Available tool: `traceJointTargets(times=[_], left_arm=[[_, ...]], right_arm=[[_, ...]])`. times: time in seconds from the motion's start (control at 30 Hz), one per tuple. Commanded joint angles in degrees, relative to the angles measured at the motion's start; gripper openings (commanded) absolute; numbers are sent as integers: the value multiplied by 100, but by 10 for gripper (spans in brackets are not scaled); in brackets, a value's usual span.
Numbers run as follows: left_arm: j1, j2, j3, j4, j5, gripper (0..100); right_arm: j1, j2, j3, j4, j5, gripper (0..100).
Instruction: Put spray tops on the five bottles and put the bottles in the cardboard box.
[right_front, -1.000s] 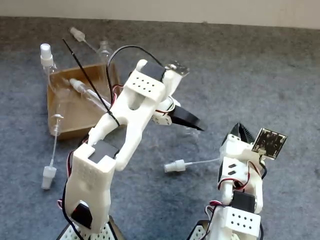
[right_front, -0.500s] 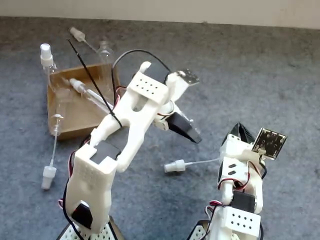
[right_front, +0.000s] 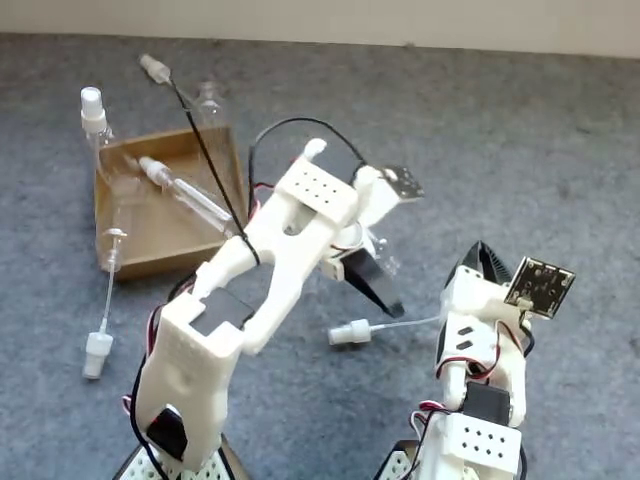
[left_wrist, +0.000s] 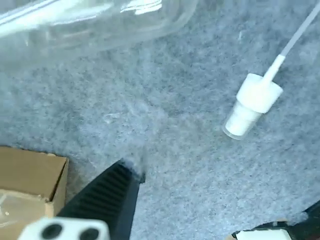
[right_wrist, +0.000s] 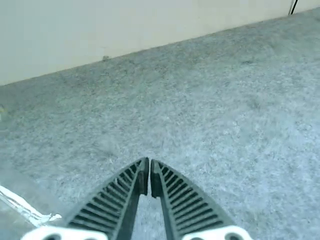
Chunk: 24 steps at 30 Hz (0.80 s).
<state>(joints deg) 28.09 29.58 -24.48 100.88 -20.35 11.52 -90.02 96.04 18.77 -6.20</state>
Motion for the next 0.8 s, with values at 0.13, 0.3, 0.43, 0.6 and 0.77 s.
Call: traceJointTargets(times=[0.13, 0.3, 0.43, 0.6, 0.77], left_arm=[[145, -321, -22, 35, 18, 933], [136, -330, -66, 70, 202, 933], [259, -321, -13, 79, 211, 933], [479, -374, -75, 44, 237, 933], [497, -321, -57, -26, 220, 931]], right_arm=[[-312, -66, 690, -1174, -53, 17], [-1358, -66, 690, -2211, -35, 17], [-1921, -57, 690, -2440, -18, 18], [-2132, -57, 690, -2097, -18, 18], [-2114, -66, 690, -2053, -53, 18]])
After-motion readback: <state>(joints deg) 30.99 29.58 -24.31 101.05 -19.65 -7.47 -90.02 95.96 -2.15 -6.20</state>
